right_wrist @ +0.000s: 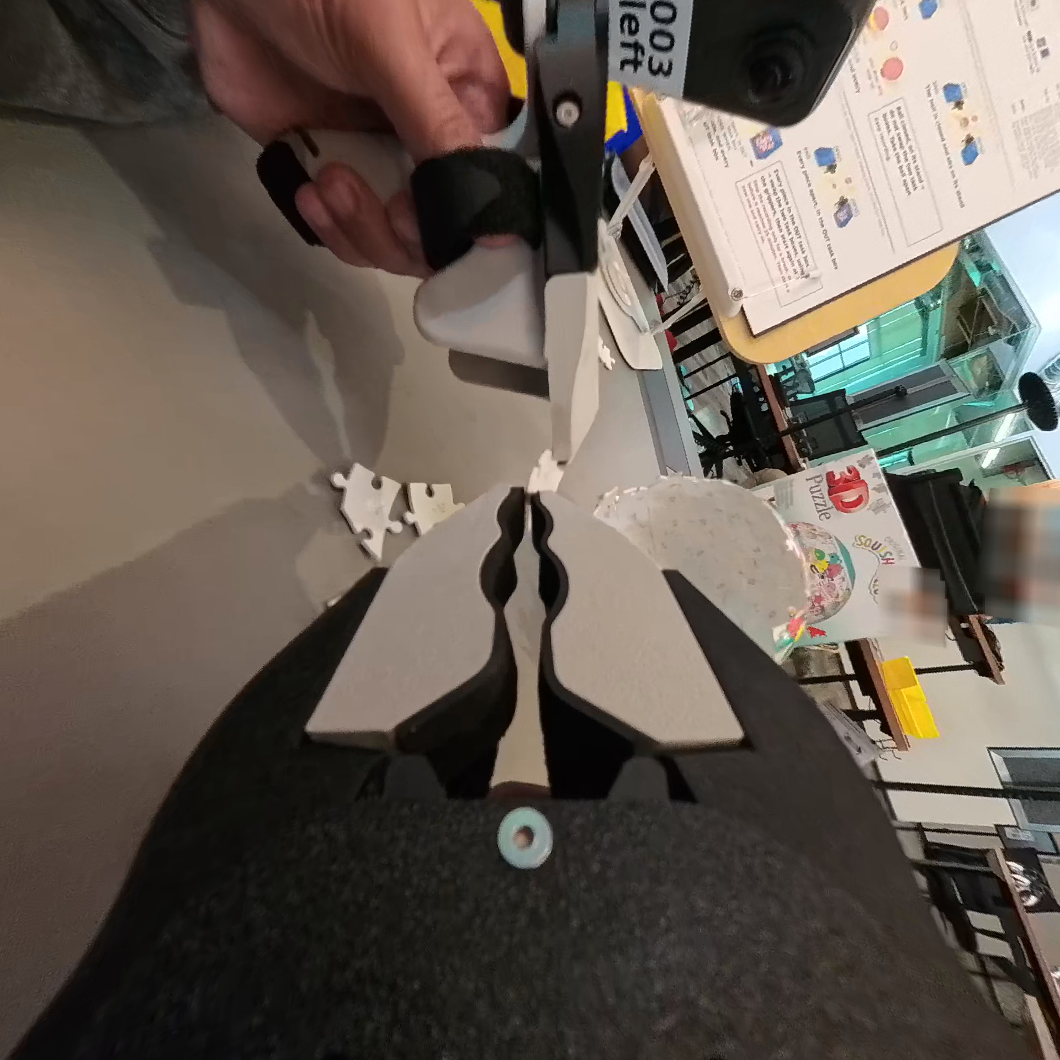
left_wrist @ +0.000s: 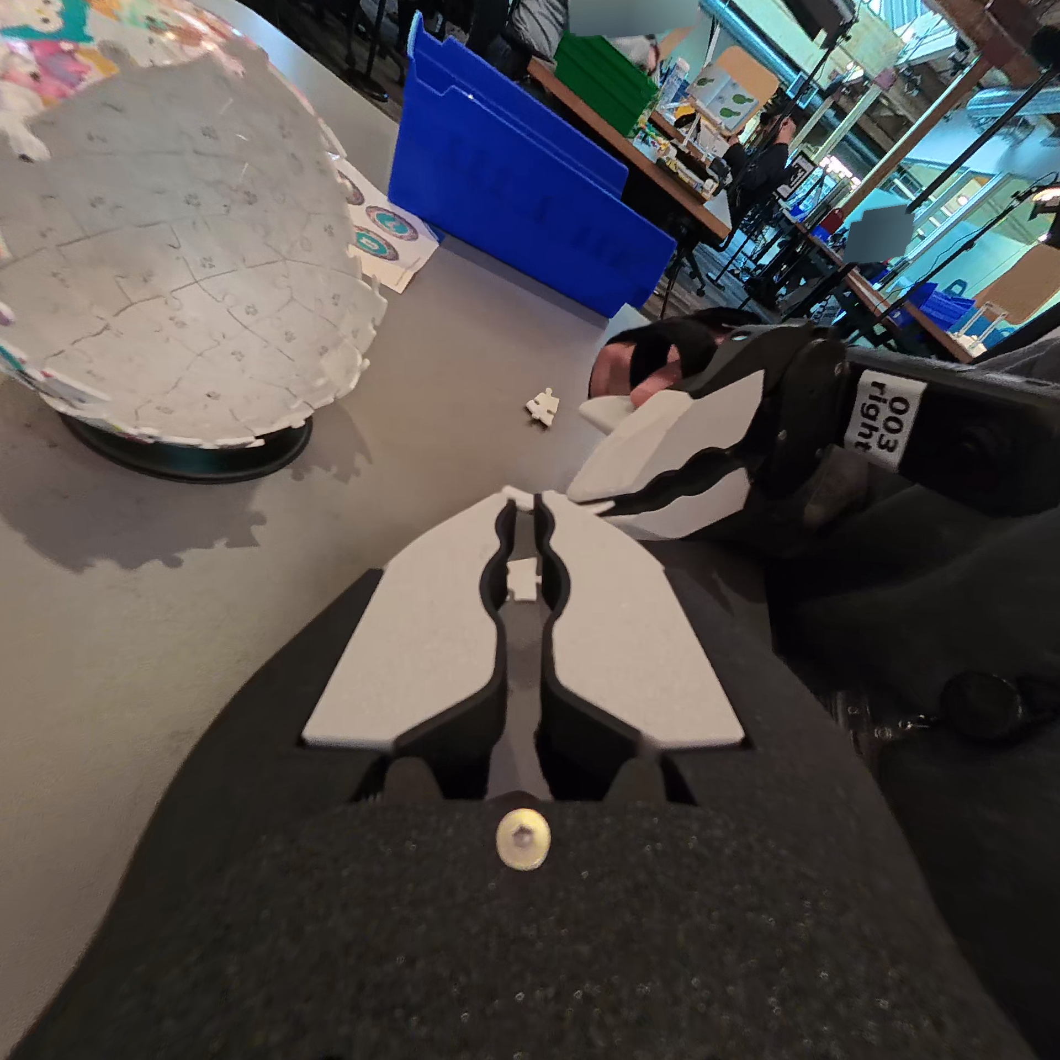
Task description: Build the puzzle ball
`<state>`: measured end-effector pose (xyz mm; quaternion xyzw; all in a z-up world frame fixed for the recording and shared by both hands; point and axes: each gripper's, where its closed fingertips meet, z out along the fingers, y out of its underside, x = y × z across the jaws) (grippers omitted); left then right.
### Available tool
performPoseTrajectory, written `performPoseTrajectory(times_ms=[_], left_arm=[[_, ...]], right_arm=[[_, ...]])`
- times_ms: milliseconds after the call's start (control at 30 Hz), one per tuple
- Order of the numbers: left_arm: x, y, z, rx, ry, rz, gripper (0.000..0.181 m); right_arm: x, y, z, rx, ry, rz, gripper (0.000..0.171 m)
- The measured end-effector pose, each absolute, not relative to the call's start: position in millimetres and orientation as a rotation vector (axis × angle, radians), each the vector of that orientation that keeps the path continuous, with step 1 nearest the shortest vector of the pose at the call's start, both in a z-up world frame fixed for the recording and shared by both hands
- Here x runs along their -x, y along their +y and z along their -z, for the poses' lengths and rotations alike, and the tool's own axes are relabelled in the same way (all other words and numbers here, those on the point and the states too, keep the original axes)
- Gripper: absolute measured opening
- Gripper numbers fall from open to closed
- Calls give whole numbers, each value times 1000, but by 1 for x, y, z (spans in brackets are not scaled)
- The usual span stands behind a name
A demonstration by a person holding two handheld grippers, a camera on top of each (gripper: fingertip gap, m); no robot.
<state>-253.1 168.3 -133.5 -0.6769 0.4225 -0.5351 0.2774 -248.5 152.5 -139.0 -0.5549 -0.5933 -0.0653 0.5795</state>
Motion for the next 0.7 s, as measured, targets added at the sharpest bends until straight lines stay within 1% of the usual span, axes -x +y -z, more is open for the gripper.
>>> performPoseTrajectory(times_ms=[167, 267, 400, 467, 533, 633, 700], left_arm=[[254, 171, 139, 1846, 1135, 1398, 6], [255, 170, 137, 1852, 1113, 1458, 15], [253, 164, 129, 1848, 1022, 1717, 30], [253, 163, 123, 1846, 915, 1907, 33], [255, 165, 121, 1834, 847, 2011, 25], [256, 165, 124, 1840, 882, 1978, 9], [256, 163, 125, 1848, 912, 1952, 7]], right_arm=[[249, 155, 139, 1297, -1379, 173, 2], [247, 157, 141, 1297, -1388, 211, 2], [247, 157, 138, 1256, -1403, 294, 2], [250, 156, 136, 1206, -1419, 362, 2], [253, 155, 132, 1164, -1413, 405, 2], [258, 151, 127, 1120, -1404, 412, 2], [263, 148, 126, 1109, -1403, 389, 2]])
